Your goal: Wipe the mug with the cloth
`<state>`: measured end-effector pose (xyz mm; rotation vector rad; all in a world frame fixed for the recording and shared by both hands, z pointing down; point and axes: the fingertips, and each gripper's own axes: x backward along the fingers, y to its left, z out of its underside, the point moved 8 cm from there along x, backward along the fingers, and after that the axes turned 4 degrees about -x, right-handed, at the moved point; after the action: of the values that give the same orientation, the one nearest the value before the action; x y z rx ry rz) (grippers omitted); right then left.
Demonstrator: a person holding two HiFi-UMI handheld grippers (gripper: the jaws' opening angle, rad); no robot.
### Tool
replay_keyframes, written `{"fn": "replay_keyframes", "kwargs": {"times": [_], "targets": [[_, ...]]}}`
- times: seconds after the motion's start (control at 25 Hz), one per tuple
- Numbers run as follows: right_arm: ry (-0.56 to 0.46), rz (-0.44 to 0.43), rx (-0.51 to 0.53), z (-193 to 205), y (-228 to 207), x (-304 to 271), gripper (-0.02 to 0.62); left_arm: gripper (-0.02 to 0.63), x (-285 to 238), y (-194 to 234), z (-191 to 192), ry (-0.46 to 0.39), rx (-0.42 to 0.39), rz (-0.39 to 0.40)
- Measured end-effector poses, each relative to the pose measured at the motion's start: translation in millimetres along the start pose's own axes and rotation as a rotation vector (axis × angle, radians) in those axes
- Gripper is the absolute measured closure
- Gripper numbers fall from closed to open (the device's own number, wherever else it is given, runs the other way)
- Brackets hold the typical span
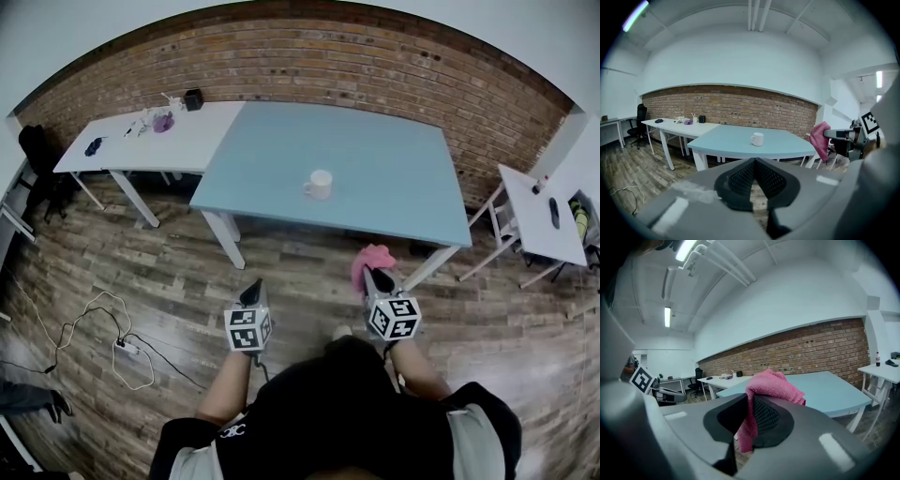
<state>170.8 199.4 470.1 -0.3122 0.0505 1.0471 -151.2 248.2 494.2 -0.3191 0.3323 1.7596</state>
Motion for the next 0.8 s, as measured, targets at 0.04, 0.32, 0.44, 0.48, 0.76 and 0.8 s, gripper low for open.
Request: {"fn": "replay_keyframes", "kwargs": {"times": [0.04,0.32,0.44,0.48,0.76,0.8], "targets": [[-0.002,0.003,-0.001,1.0,-2.3,-1.6,0.555,0.600,-1.8,0.8,0.3,0.000,0.000,-0.001],[-0.012,0.003,0.005,0.4,-20.8,-27.9,0.555,0.600,-29.1,9.9,-10.1,-0.016,-0.018,-0.011],[-0.023,-0.005,0.017,-4.5,-36.6,-50.1,0.555,0.600,-52.4,13.3,-16.5,-0.020,-0.025,-0.018],[-0.024,-0.007,0.022,-7.3,-42.6,-59.0,0.555,0.600,-61.4,14.5,-19.6,-0.020,-0.024,-0.020],[-0.046,-0.024,0.032,-31.4,-77.0,-129.1,0.555,0.600,-136.9,24.9,-48.1,-0.007,-0.052,0.003],[-0.040,-0.030,0.031,-31.9,-82.1,-139.4,0.555,0.600,-148.6,26.1,-49.9,0.001,-0.059,0.006]]}}
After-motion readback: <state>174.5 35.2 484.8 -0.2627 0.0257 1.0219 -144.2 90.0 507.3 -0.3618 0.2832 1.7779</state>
